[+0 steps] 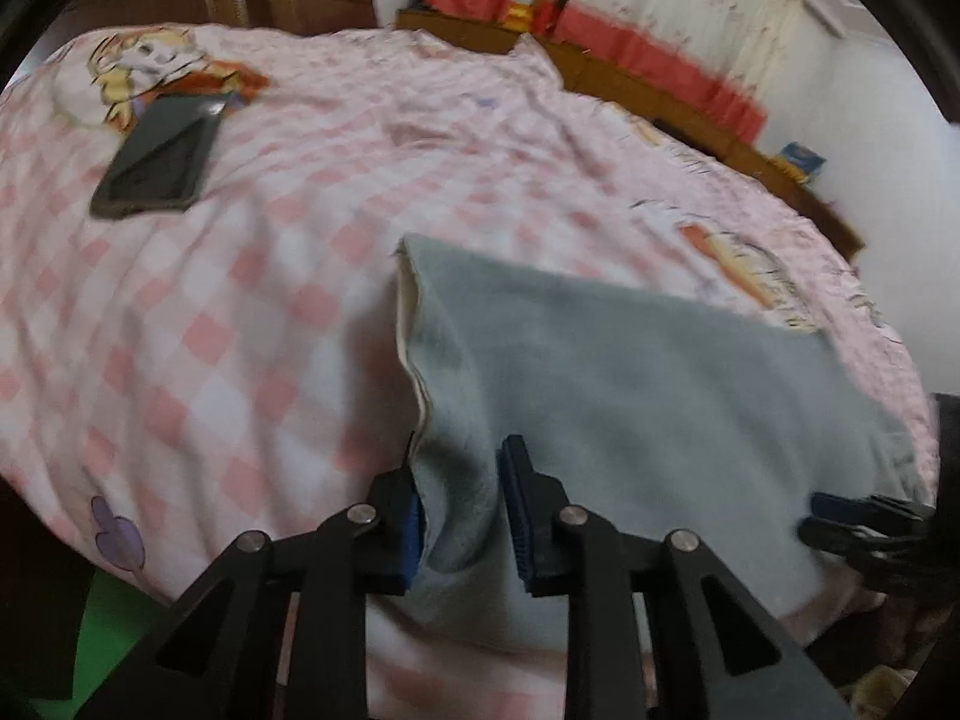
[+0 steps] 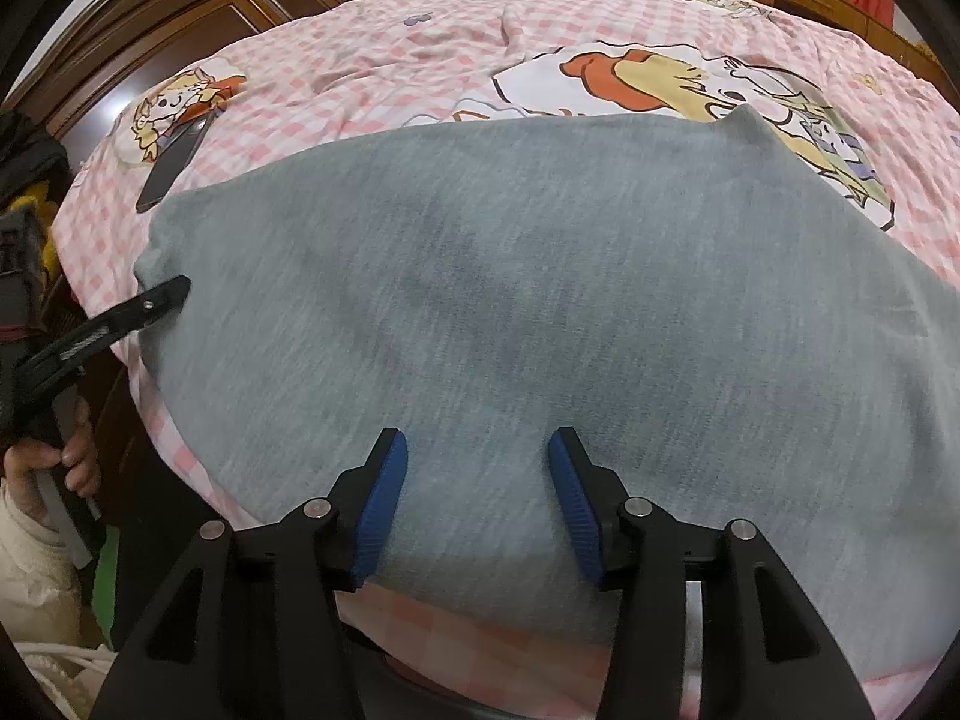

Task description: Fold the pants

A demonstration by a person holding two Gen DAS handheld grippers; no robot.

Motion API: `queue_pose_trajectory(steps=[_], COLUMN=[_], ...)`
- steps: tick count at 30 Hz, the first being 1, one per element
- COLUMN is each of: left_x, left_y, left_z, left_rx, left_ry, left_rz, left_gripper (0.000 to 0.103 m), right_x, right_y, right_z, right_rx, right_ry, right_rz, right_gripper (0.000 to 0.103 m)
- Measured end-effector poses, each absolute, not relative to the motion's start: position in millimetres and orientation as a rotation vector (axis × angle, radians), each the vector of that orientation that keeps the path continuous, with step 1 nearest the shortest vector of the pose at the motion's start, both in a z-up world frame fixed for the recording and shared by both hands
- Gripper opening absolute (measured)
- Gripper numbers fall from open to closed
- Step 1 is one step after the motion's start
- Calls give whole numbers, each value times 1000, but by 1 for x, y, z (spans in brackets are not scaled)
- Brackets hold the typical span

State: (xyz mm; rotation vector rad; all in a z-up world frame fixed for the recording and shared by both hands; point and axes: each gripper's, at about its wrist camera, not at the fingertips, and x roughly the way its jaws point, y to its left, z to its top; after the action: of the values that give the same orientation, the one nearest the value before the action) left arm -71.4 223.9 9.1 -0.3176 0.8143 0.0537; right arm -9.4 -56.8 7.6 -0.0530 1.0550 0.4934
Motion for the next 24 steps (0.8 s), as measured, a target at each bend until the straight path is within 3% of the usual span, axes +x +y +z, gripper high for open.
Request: queue_pose_trajectory(steps=[4, 11, 15, 17, 21, 24], left_x=[-71, -68, -67, -69, -73, -81], left_y=[236, 240, 238, 238, 243, 243], left_z=[0, -4, -2, 0, 9, 28], left_rx=[-430, -464, -454, -455, -501, -512], left_ry=[793, 778, 778, 781, 776, 751], left_rz=[34, 24, 31, 18, 3, -28], left_gripper=[27, 28, 26, 16, 12, 11], right_x=[-8, -11, -12, -12, -11, -12], right_y=[-57, -47, -49, -50, -52, -56], right_z=[6, 5, 5, 6, 9, 14], right_rx=[-41, -74, -66, -58, -42, -34], right_ry=[1057, 1048, 1044, 1044, 1050, 1052], right_rz=[505, 534, 538, 542, 547, 535], right_gripper=[55, 72, 72, 72, 72, 66])
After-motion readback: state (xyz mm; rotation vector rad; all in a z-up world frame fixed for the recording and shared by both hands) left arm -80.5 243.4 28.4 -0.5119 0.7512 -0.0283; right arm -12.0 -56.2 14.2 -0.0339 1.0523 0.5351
